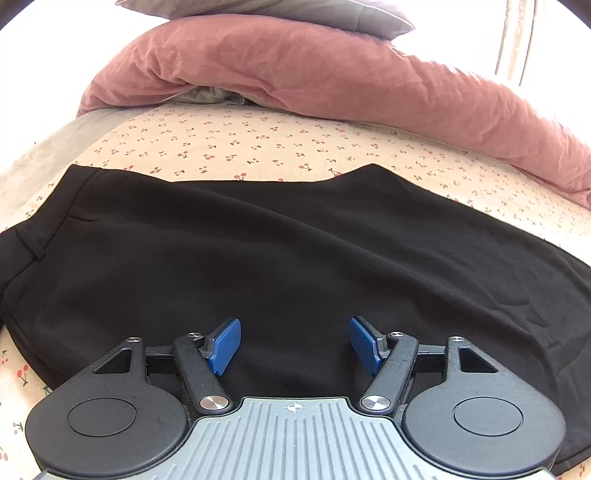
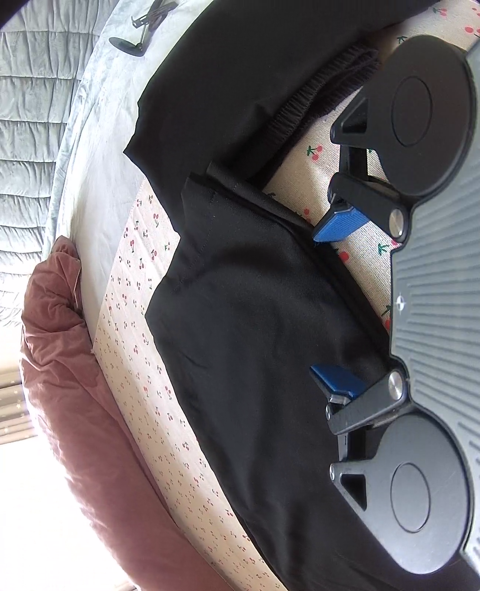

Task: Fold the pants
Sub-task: 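Grasp the trouser leg end with the right gripper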

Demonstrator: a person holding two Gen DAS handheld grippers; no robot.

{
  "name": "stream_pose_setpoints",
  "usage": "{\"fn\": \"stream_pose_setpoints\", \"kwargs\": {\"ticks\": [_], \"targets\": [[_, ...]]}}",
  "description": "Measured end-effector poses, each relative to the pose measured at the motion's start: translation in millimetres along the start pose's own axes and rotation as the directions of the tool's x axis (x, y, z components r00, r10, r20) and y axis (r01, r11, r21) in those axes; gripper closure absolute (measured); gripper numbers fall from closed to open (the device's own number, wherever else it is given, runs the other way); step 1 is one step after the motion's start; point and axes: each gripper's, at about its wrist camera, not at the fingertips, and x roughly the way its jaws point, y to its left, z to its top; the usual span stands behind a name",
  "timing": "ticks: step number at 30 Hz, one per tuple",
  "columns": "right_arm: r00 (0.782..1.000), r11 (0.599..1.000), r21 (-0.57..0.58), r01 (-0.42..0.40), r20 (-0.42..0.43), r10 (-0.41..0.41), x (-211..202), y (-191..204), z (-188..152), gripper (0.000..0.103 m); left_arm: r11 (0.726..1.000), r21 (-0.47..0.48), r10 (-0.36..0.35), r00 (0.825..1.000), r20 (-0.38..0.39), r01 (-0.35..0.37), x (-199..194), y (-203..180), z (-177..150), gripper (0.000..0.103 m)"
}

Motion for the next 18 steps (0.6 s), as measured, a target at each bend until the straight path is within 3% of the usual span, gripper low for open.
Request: {"fn": "stream_pose_setpoints", "kwargs": {"ticks": [3,5,7,10,11,12,14,16,18], "targets": [[0.999,0.999,0.006,-0.052,0.017,0.052,-1.9,-2.0,-0.2,0.037,0.999,0.008,-0.04,0.999,0.022,0.04,-4.7,-0.7,-0.4,0.031],[0.999,0.998,-0.05,0.039,-0.001,-0.039,9.2,-0.1,-1.0,0.038,0.998,0.033,-0.043,0.999,-0.026,0.044,1.9,-2.1,-2.4,0.031],[0.992,0.989,-0.077,0.124,0.024,-0.122,11.8,-6.4,2.1,0.038,0.999,0.04,-0.024,0.999,-0.026,0.025,4.4,-0.3,-2.8,0.031],[0.988,0.985,0.085,0.147,0.026,-0.15,5.2,-41.0,10.2,0.04,0.999,0.046,0.008,1.0,-0.03,-0.006,5.4,2.7,-0.4,0.031],[0.987,0.98,0.131,0.152,0.034,-0.158,1.7,-51.6,11.9,0.046,0.999,0.042,0.011,0.999,-0.03,-0.009,5.3,4.3,-0.1,0.031],[0.993,0.972,0.211,0.102,0.035,-0.112,-2.2,-68.0,13.5,0.054,0.999,0.038,0.009,0.999,-0.032,-0.008,5.3,5.7,0.2,0.031],[0.998,0.931,0.364,0.005,0.052,-0.026,-7.8,-93.3,12.6,0.055,1.0,0.022,0.007,0.999,-0.034,-0.006,4.6,9.5,1.5,0.031],[0.996,0.883,0.469,-0.019,0.09,-0.026,-17.1,-109.0,10.0,0.061,1.0,0.01,0.006,0.999,-0.036,-0.006,3.5,11.6,2.6,0.031],[0.993,0.88,0.475,-0.021,0.112,-0.037,-22.0,-110.0,10.2,0.06,1.0,0.002,0.007,0.999,-0.035,-0.007,2.2,12.6,2.6,0.031]]}}
